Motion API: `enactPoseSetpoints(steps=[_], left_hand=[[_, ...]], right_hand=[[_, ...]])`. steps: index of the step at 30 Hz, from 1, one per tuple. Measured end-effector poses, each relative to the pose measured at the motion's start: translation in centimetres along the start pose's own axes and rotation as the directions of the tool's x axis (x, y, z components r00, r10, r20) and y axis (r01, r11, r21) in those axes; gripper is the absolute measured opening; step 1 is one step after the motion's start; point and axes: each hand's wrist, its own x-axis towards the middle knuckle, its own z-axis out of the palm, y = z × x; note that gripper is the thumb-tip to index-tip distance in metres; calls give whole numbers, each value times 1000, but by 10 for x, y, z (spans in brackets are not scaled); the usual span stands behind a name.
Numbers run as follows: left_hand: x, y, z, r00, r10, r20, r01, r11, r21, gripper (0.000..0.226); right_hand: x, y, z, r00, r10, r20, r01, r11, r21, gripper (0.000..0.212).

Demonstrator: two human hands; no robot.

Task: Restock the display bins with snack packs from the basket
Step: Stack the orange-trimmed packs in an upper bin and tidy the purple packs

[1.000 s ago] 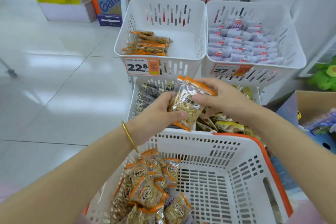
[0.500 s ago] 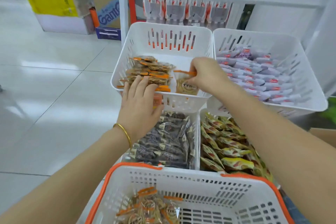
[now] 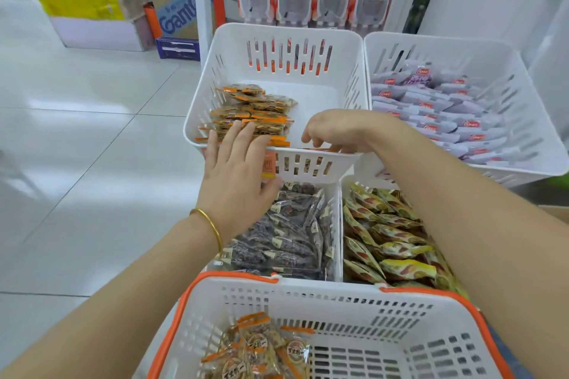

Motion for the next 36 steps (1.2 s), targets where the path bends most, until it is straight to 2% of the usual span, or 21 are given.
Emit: enactPoseSetpoints(steps=[3, 5, 7, 9, 11, 12, 14, 15, 17, 19, 21, 24, 25, 27, 30, 33, 36], left_hand=[[-12, 6, -14, 1000, 10, -21, -11, 999, -49, 61], [-29, 13, -24, 998, 44, -40, -47, 996, -70, 57], [-54, 21, -33, 996, 81, -33, -83, 993, -78, 53], [-85, 32, -40, 992, 115, 43, -111, 990, -82, 50], [-122, 45, -41, 971, 142, 194, -125, 987, -97, 50], [-140, 51, -39, 950, 140, 278, -114, 988, -108, 51], [-172, 63, -31, 890, 99, 446, -49, 991, -122, 52], [-186, 67, -25, 857, 92, 507, -36, 992, -120, 51], [-208, 75, -14, 793, 121, 598, -69, 992, -109, 51], [-220, 81, -7, 751, 153, 642, -122, 988, -93, 52], [-224, 84, -2, 727, 165, 667, -158, 985, -71, 51], [-226, 83, 6, 702, 194, 685, -213, 975, -58, 49], [-226, 83, 9, 697, 204, 687, -228, 972, -58, 48], [-225, 82, 14, 688, 222, 690, -252, 966, -60, 49], [-223, 83, 18, 680, 226, 697, -260, 964, -59, 48], [-222, 82, 20, 680, 221, 699, -237, 969, -75, 48], [-221, 83, 20, 690, 222, 689, -230, 970, -82, 48]], right_hand=[[-20, -2, -3, 985, -79, -150, 61, 991, -120, 36], [-46, 1, 0, 935, -181, -305, 151, 981, -120, 36], [-84, 11, 13, 847, -242, -474, 257, 966, -34, 34], [-127, 27, 40, 802, -246, -544, 366, 922, 123, 30], [-161, 51, 87, 855, -241, -459, 387, 886, 256, 27], [-171, 66, 115, 902, -222, -370, 343, 889, 303, 26], [-177, 102, 175, 980, -134, -144, 176, 924, 339, 26], [-174, 119, 206, 998, -65, -22, 69, 948, 312, 26], [-166, 149, 260, 978, 67, 199, -101, 980, 169, 27], [-161, 172, 301, 929, 149, 340, -171, 985, 37, 28], [-160, 190, 333, 887, 132, 442, -124, 991, -48, 39], [-159, 213, 367, 785, 85, 614, 6, 990, -144, 73], [-160, 219, 376, 759, 88, 645, 17, 988, -155, 82], [-162, 229, 390, 765, 93, 638, 37, 982, -187, 88], [-167, 235, 400, 821, 60, 567, 99, 964, -246, 73], [-169, 238, 402, 843, 31, 537, 102, 971, -217, 63], [-170, 242, 399, 880, 7, 475, 117, 966, -231, 40]])
